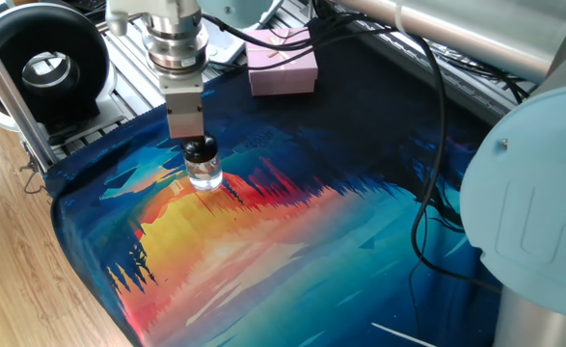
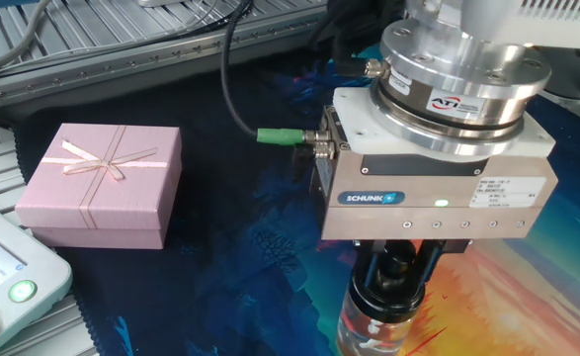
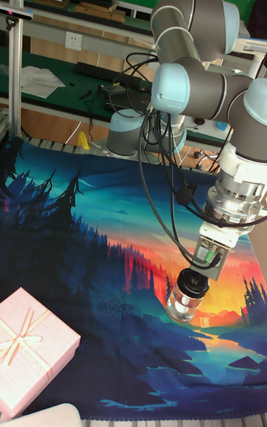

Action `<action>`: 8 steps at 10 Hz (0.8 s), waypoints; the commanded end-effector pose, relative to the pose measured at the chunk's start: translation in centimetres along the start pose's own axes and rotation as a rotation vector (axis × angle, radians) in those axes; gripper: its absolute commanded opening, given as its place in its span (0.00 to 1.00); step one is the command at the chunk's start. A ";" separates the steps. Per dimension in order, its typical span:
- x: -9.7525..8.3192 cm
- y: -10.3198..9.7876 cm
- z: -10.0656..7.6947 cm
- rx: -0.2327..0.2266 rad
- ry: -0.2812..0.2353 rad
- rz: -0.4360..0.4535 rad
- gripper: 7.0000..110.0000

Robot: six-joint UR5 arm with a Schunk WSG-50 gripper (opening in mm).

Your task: Screw the lid onto the jar

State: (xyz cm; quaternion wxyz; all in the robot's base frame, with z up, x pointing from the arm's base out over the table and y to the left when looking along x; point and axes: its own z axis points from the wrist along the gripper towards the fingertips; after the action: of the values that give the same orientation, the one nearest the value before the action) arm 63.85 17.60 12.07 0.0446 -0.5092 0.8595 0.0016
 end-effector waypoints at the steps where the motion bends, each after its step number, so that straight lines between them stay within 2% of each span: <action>1: 0.1 0.3 -0.1 -0.010 -0.010 -0.016 0.36; 4: 0.8 0.7 -0.3 -0.031 0.011 -0.057 0.36; 8: 1.1 1.1 -0.1 -0.051 0.005 -0.085 0.36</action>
State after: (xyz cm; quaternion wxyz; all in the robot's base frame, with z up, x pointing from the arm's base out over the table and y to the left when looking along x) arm 62.66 17.00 11.97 0.0298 -0.5389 0.8418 0.0101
